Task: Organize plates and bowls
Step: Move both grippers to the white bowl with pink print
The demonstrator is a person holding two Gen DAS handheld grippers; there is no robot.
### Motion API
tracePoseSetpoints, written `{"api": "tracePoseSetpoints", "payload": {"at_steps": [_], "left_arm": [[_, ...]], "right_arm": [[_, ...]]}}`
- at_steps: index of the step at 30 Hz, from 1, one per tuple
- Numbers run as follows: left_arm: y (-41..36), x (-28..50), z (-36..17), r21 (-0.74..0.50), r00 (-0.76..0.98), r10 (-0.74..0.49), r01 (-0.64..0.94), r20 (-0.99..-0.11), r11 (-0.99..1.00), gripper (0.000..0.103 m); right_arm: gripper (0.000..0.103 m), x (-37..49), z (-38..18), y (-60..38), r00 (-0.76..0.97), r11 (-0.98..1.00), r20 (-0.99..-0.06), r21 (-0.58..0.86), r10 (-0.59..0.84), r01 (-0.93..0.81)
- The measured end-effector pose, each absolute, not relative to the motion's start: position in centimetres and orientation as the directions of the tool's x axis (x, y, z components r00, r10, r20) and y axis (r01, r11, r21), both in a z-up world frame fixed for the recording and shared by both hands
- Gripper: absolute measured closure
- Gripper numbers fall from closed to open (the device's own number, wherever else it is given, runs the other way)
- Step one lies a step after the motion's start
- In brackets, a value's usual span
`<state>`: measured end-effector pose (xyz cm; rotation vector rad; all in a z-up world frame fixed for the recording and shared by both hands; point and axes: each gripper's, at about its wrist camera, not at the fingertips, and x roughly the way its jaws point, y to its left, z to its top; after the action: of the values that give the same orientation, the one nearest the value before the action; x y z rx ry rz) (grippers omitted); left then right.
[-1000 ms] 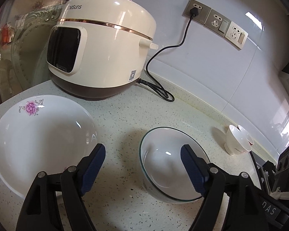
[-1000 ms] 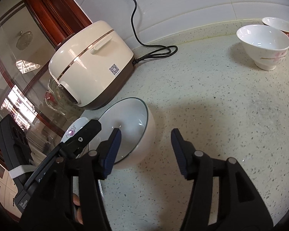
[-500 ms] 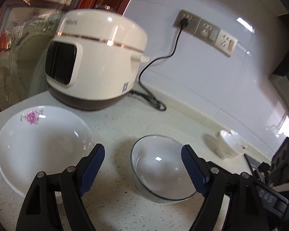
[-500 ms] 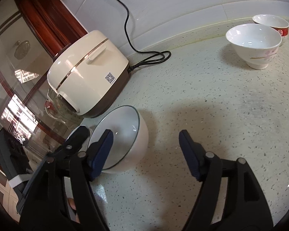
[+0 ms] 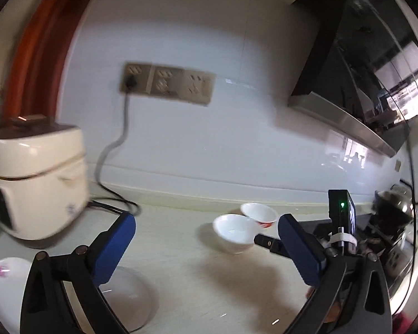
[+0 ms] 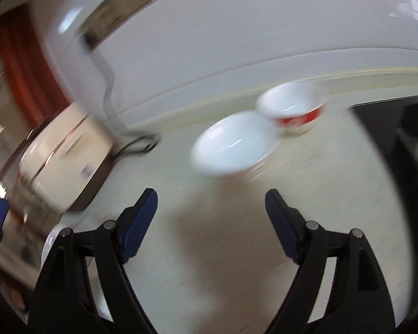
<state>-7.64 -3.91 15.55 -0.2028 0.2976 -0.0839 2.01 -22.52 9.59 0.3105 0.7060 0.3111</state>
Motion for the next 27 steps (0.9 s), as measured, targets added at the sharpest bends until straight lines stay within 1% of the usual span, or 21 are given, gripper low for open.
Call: {"api": "tracePoseSetpoints", "payload": {"at_steps": [1,2,3,6,10,15,16,18,19,20,22,25,27], "left_arm": [[-4.1,-6.4,15.6,-0.228,0.944,-0.121,0.050,-0.306,0.972,0.000],[-4.1,-3.9,15.4,-0.281,0.923,-0.140,0.037,-0.358,0.959,0.000],[-3.9,-2.1,14.9,-0.333,0.903,-0.160,0.020,-0.399,0.943,0.000],[-3.7,2.6,12.8,-0.427,0.849,-0.187,-0.050,-0.495,0.903,0.000],[-4.2,6.4,10.8,-0.423,0.825,-0.164,-0.099,-0.541,0.901,0.000],[-4.7,10.9,8.6,-0.445,0.793,-0.164,-0.145,-0.586,0.884,0.000],[-4.8,11.7,7.8,-0.433,0.779,-0.156,-0.160,-0.607,0.887,0.000],[-5.1,12.8,6.2,-0.411,0.747,-0.154,-0.171,-0.647,0.896,0.000],[-5.2,13.1,5.7,-0.404,0.735,-0.153,-0.176,-0.660,0.898,0.000],[-5.4,13.5,5.3,-0.402,0.722,-0.160,-0.176,-0.673,0.898,0.000],[-5.7,14.0,4.3,-0.403,0.706,-0.182,-0.157,-0.684,0.902,0.000],[-5.7,14.3,3.7,-0.373,0.703,-0.158,-0.163,-0.693,0.913,0.000],[-5.3,14.5,3.0,-0.386,0.689,-0.164,-0.180,-0.706,0.905,0.000]], "right_arm": [[0.019,2.9,9.7,-23.7,0.725,0.907,-0.582,0.398,0.367,-0.140],[0.019,3.9,9.7,-24.8,0.726,0.902,-0.585,0.418,0.362,-0.113],[0.019,4.9,9.6,-25.7,0.720,0.891,-0.586,0.444,0.371,-0.097],[0.019,7.6,8.9,-27.8,0.710,0.847,-0.571,0.528,0.412,-0.067],[0.019,10.6,7.5,-29.6,0.693,0.802,-0.568,0.597,0.444,-0.025],[0.019,12.2,7.0,-28.7,0.640,0.816,-0.608,0.576,0.471,-0.053],[0.021,12.2,7.2,-28.2,0.643,0.828,-0.610,0.557,0.463,-0.068],[0.030,12.5,7.4,-27.2,0.646,0.852,-0.621,0.515,0.445,-0.091],[0.037,12.6,7.4,-26.7,0.640,0.859,-0.629,0.503,0.441,-0.098],[0.040,12.6,7.2,-26.4,0.633,0.864,-0.638,0.494,0.439,-0.102],[0.041,12.8,6.7,-25.9,0.629,0.875,-0.653,0.474,0.422,-0.094],[0.042,12.9,6.1,-25.6,0.627,0.888,-0.669,0.452,0.399,-0.084],[0.042,12.9,5.7,-25.6,0.615,0.879,-0.671,0.469,0.414,-0.081]]}}
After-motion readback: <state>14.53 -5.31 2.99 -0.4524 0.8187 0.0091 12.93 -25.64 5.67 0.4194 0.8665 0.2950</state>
